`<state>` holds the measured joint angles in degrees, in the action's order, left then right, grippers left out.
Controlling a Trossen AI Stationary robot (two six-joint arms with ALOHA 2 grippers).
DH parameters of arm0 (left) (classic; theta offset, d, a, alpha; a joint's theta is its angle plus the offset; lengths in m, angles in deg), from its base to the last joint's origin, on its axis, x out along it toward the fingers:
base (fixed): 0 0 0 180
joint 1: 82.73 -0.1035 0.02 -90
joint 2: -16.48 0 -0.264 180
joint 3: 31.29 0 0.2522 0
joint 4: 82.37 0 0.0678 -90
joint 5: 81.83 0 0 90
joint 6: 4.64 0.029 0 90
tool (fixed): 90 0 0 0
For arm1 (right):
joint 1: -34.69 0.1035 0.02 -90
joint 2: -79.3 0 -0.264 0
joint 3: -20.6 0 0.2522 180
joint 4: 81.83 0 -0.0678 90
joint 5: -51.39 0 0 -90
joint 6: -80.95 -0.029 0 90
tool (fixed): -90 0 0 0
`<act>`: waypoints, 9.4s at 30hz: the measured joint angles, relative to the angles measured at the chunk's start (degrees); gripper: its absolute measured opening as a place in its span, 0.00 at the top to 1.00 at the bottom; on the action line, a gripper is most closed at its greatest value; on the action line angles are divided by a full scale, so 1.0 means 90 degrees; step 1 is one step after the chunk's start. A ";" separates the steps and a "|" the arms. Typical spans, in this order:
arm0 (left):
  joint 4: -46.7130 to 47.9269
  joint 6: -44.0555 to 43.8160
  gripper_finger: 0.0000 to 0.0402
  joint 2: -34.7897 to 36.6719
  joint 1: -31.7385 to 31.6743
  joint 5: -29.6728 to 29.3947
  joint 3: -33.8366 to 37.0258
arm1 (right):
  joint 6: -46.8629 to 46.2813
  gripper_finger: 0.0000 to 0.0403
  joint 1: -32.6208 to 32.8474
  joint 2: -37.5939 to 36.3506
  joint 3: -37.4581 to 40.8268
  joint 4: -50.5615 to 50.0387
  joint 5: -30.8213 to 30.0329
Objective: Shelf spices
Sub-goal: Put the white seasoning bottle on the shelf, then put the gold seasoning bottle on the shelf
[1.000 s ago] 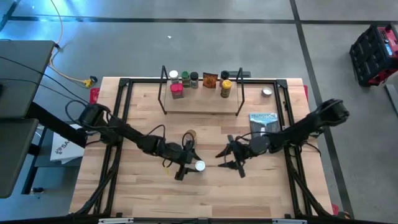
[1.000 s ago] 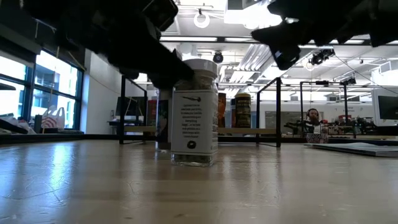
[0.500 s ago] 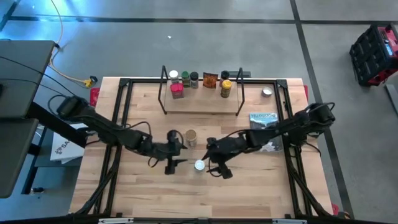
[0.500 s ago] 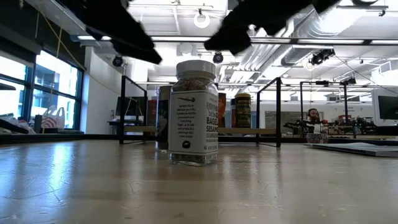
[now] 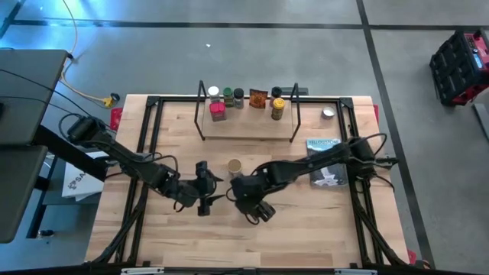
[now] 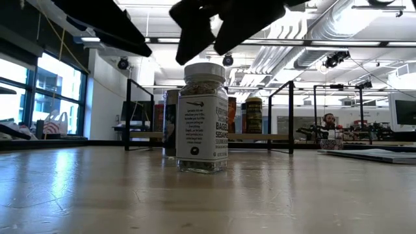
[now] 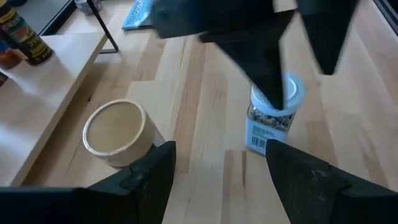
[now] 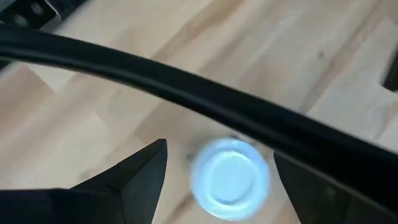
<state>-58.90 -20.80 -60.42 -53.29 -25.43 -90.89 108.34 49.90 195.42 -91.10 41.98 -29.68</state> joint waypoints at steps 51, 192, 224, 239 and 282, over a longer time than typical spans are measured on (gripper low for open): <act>0.2416 -0.3068 0.39 0.0034 0.1703 -0.3048 0.0005 | -0.1259 0.52 -0.3187 0.0275 -0.3824 -0.1984 -0.1015; -0.5512 0.1201 0.39 -0.3058 -0.1848 0.1502 0.1166 | -0.5429 0.34 -0.0072 -0.1533 0.5569 0.6077 -0.4172; -0.5552 0.2189 0.39 -0.3065 -0.2633 0.2646 0.1168 | -0.5477 0.34 0.0061 -0.1671 0.5557 0.5294 -0.3958; -0.6073 0.1972 0.39 -0.3065 -0.2108 0.2864 0.1171 | -0.5453 0.34 0.0060 -0.1826 0.5557 0.4530 -0.4125; -0.5109 0.0306 0.39 -0.3065 -0.0858 0.0500 0.1166 | -0.3896 0.11 -0.0698 -0.3097 0.5557 0.5403 -0.2713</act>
<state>-104.88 -18.05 -88.01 -61.01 -20.93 -80.40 73.27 43.62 167.55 -41.09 90.61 -54.10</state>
